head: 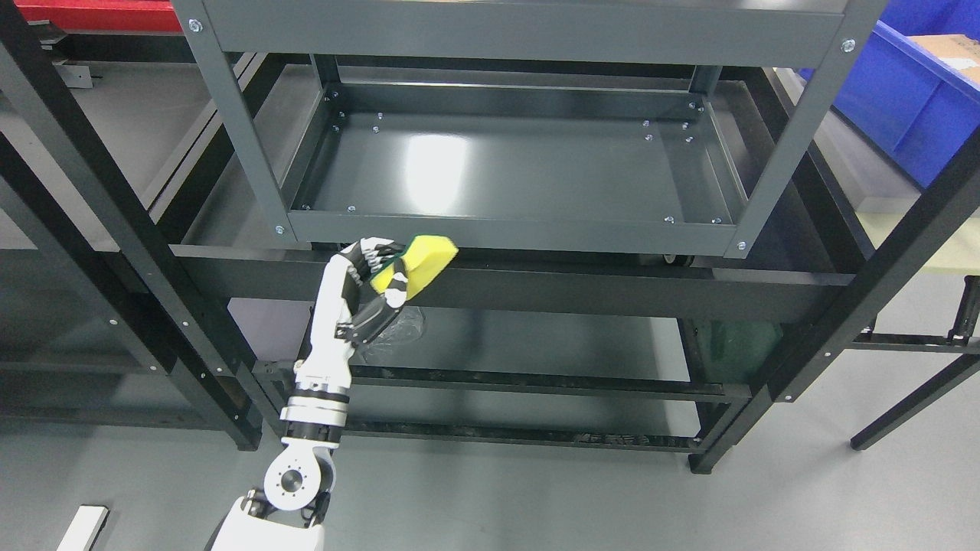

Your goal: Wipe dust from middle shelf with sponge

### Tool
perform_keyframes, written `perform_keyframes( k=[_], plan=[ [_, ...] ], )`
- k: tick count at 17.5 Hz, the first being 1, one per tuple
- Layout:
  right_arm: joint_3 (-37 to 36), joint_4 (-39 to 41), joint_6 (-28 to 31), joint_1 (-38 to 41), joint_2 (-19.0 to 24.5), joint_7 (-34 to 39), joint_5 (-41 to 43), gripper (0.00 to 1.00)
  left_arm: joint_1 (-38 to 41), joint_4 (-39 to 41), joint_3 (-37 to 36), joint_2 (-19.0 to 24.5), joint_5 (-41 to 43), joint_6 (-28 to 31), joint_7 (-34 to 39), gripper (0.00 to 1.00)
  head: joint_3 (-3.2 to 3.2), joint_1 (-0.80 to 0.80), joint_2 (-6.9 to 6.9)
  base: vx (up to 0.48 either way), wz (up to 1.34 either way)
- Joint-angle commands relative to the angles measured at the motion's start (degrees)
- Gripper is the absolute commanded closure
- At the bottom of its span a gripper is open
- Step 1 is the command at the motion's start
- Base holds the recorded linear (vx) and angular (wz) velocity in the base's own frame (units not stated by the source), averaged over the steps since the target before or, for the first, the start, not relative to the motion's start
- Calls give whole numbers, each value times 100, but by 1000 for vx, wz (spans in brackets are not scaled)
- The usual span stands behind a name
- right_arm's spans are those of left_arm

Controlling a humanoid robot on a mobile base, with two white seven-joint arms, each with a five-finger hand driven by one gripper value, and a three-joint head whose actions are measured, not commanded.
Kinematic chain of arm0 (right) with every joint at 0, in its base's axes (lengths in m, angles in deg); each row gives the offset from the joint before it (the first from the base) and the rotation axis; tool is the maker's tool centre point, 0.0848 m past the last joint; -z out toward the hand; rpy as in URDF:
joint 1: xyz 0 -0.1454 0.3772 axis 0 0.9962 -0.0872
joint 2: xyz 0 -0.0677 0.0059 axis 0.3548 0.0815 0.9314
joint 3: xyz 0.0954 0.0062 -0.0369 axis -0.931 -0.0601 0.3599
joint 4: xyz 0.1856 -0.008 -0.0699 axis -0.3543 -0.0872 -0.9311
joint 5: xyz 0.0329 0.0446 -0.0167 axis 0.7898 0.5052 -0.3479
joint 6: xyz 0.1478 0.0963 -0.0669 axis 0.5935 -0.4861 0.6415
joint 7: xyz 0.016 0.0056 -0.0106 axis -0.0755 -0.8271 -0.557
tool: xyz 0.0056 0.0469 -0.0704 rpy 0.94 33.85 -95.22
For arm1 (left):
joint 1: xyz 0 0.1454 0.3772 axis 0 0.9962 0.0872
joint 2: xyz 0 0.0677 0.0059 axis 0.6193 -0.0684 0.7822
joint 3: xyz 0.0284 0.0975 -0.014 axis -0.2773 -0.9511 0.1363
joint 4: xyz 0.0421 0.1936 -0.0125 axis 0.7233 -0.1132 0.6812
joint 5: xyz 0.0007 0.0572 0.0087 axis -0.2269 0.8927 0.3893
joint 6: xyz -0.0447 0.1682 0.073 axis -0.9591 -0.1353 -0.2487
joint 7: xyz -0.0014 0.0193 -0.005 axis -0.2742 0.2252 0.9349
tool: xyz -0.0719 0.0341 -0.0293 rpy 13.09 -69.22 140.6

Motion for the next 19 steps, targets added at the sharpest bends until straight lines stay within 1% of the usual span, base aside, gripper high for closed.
perform_keyframes(
  k=[1,4,7,19],
  plan=[
    [-1,100,2,0,-100,4,0,0,401,537,945,70,-426,-151,44,99,0,0,0,0,0],
    [-1,100,2,0,-100,4,0,0,392,563,1015,70,-620,-168,36,99,0,0,0,0,0],
    [-1,100,2,0,-100,4,0,0,392,572,1129,70,-620,-344,27,99,0,0,0,0,0],
    [-1,100,2,0,-100,4,0,0,436,554,1077,70,-664,-327,0,99,0,0,0,0,0]
  ],
)
